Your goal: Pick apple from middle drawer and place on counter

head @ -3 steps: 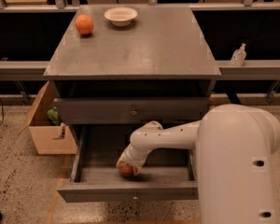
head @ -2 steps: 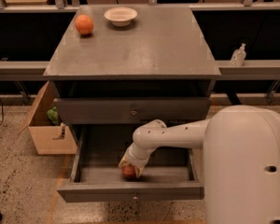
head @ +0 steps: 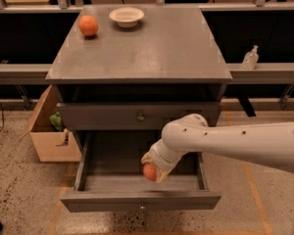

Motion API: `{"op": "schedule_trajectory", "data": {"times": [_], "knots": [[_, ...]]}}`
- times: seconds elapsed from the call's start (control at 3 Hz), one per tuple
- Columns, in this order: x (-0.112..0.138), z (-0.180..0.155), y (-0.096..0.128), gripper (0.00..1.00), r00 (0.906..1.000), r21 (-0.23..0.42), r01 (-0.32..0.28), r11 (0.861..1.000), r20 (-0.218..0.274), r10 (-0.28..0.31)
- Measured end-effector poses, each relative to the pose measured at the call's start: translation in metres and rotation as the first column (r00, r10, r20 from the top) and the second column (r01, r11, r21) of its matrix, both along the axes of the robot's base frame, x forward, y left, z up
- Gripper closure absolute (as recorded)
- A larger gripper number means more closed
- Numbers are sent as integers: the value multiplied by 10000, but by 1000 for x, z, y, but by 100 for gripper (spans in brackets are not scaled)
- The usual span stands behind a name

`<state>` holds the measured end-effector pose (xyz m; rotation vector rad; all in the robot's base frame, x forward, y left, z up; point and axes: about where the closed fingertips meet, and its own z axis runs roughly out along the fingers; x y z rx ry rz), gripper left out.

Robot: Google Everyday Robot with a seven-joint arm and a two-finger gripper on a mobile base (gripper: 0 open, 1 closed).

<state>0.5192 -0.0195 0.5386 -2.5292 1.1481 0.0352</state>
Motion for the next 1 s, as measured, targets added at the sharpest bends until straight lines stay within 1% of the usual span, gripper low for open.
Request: {"op": "schedule_trajectory", "data": {"times": [0.33, 0.67, 1.0], "knots": [[-11, 91, -14, 100, 9809, 1189, 1788, 9767, 559, -1864], [-18, 168, -4, 100, 9692, 2714, 1980, 9419, 891, -2294], [-20, 239, -16, 100, 9699, 4347, 1688, 8846, 866, -2276]]}}
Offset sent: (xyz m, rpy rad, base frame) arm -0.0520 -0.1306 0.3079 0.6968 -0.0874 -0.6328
